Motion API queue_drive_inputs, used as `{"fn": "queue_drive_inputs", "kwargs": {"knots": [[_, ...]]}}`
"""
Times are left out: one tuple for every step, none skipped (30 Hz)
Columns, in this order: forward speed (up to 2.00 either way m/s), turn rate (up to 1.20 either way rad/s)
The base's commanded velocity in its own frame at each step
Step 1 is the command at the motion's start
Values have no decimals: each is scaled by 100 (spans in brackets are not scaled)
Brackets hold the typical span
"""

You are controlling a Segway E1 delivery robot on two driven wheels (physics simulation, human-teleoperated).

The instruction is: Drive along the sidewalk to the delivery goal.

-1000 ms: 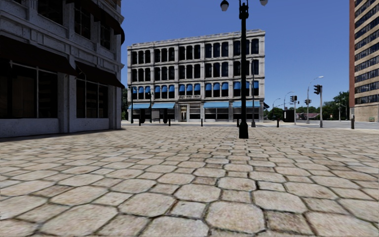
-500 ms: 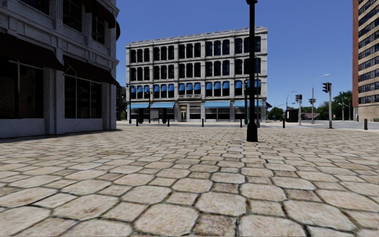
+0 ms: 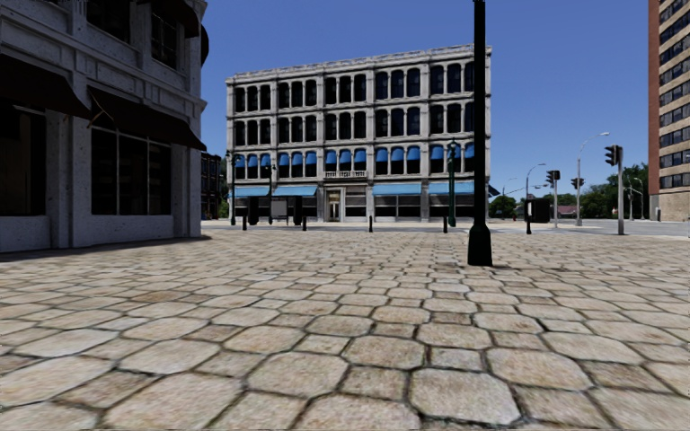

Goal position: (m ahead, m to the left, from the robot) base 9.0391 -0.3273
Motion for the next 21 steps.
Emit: {"fn": "queue_drive_inputs", "kwargs": {"knots": [[200, 0], [200, 0], [200, 0], [200, 0], [200, 0], [200, 0], [200, 0], [200, 0], [200, 0], [200, 0], [200, 0], [200, 0], [200, 0], [200, 0], [200, 0], [200, 0], [200, 0], [200, 0], [200, 0], [200, 0], [200, 0]]}}
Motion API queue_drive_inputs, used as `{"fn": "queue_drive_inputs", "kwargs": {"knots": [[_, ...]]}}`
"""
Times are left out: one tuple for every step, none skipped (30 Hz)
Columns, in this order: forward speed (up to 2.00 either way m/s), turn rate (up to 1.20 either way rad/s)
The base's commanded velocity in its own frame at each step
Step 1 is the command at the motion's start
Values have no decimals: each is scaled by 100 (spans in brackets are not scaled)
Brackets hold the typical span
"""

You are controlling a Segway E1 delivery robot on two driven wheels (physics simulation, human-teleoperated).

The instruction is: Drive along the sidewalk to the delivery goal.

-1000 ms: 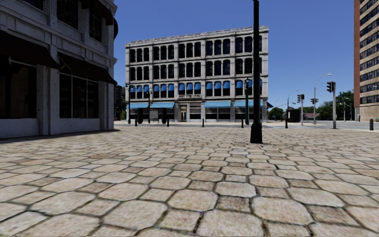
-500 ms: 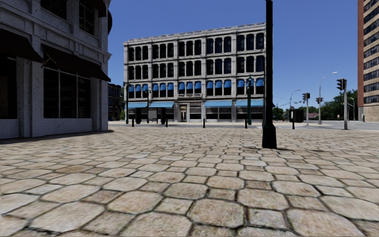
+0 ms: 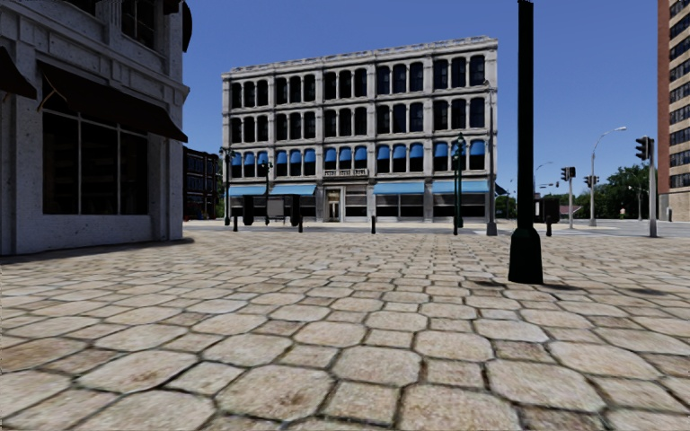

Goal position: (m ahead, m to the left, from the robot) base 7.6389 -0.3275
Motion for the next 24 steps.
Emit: {"fn": "queue_drive_inputs", "kwargs": {"knots": [[200, 0], [200, 0], [200, 0], [200, 0], [200, 0], [200, 0], [200, 0], [200, 0], [200, 0], [200, 0], [200, 0], [200, 0], [200, 0], [200, 0], [200, 0], [200, 0], [200, 0], [200, 0], [200, 0], [200, 0], [200, 0], [200, -6], [200, -11], [200, -14]]}}
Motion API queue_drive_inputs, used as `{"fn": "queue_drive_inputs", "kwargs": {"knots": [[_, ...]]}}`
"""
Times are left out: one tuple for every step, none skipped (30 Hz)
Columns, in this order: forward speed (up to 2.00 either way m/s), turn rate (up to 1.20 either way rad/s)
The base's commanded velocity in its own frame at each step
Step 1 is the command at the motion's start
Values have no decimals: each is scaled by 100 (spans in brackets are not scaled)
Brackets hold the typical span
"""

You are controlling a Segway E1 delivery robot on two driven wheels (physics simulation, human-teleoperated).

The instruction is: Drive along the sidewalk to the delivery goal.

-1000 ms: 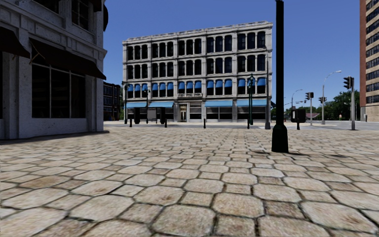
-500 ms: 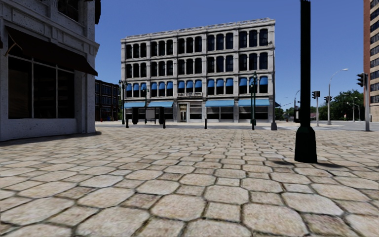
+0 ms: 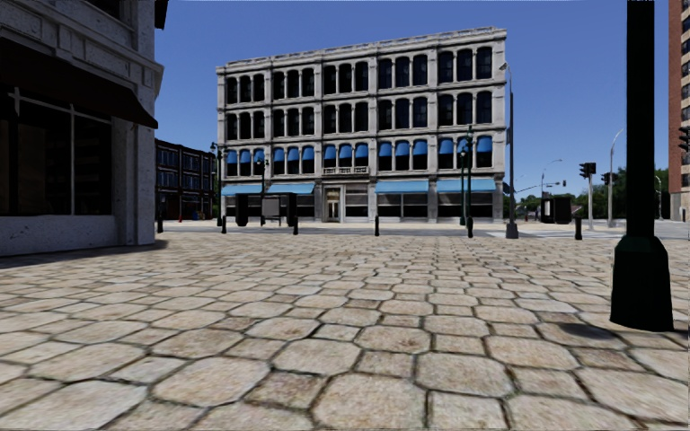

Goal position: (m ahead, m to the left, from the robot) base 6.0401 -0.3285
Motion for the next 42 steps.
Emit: {"fn": "queue_drive_inputs", "kwargs": {"knots": [[200, -17], [200, -20], [200, -20], [200, -21], [200, -21], [200, -21], [200, -21], [200, -21], [200, -21], [200, -21], [198, -21], [192, -21], [188, -21], [187, -22], [187, -22], [187, -22], [187, -22], [187, -22], [186, -22], [186, -22], [186, -22], [186, -22], [186, -22], [186, -22], [186, -11], [186, -1], [186, 0], [186, 0], [186, 0], [186, 0], [186, -8], [184, -16], [184, -16], [183, -18], [181, -19], [180, -19], [180, -19], [179, -19], [179, -15], [179, -15], [200, -8], [200, -5]]}}
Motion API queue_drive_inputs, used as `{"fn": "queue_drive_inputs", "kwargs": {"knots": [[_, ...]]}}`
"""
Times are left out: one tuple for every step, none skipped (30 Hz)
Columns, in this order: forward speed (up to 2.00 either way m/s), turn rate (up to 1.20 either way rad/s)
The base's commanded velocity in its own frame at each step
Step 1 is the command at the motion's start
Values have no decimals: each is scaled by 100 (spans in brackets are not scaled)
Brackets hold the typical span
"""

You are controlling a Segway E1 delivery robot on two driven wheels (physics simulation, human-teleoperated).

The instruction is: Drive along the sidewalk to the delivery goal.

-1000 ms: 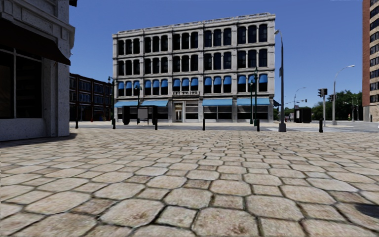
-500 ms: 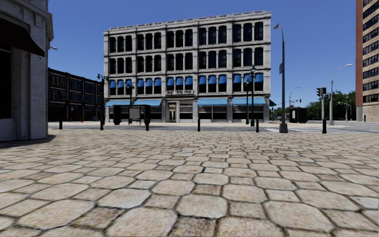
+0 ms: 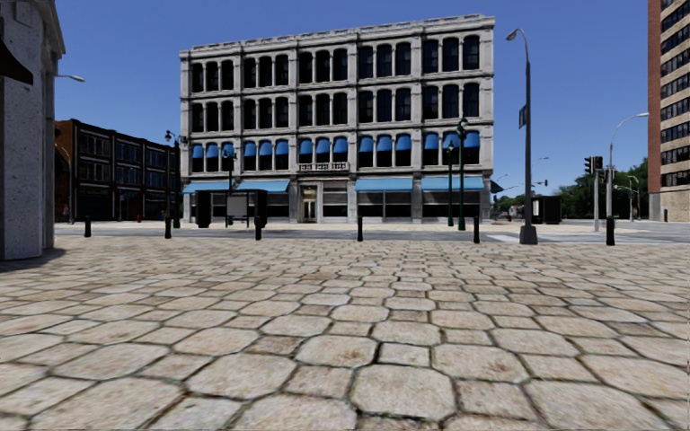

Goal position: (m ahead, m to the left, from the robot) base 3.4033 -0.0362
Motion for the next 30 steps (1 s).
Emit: {"fn": "queue_drive_inputs", "kwargs": {"knots": [[200, -4], [200, -4], [200, -4], [200, -4], [200, -4], [200, 0], [200, 0], [200, 0], [200, 0], [200, 0], [200, 0], [200, 0], [200, 0], [200, 0], [200, 0], [200, 0], [200, 0], [200, 0], [200, 0], [200, 0], [200, 0], [200, 0], [200, 0], [200, 0], [200, 0], [200, 0], [200, 0], [200, 0], [200, 0], [200, 0]]}}
